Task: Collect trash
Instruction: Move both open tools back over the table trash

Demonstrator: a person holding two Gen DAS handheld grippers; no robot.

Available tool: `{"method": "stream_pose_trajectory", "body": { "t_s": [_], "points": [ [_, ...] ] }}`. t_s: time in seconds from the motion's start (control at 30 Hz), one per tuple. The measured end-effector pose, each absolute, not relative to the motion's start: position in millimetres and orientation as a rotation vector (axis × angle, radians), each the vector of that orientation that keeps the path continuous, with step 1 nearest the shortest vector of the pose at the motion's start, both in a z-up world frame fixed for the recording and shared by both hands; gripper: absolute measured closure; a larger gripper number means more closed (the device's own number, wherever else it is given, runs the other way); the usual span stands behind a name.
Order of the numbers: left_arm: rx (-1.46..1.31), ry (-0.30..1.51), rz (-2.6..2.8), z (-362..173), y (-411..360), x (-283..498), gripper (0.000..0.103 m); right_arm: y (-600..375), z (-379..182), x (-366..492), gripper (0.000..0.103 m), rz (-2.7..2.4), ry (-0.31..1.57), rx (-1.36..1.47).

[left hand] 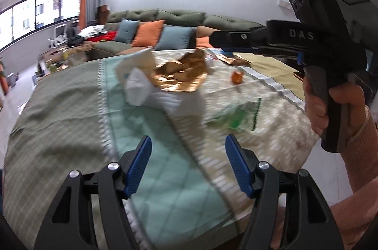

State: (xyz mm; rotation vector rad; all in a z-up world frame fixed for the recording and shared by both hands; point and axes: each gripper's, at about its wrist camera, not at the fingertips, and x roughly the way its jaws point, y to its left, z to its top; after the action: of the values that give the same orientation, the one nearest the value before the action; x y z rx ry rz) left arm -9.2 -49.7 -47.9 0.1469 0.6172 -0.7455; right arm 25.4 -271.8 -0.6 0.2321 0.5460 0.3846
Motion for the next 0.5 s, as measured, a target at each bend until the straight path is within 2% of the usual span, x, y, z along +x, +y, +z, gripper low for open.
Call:
{"method": "stream_pose_trajectory", "body": {
  "t_s": [0.5],
  "points": [
    [0.213, 0.7, -0.892, -61, -122, 18, 0.037, -336, -37, 21, 0.059, 0.317, 0.573, 0.368]
  ]
}}
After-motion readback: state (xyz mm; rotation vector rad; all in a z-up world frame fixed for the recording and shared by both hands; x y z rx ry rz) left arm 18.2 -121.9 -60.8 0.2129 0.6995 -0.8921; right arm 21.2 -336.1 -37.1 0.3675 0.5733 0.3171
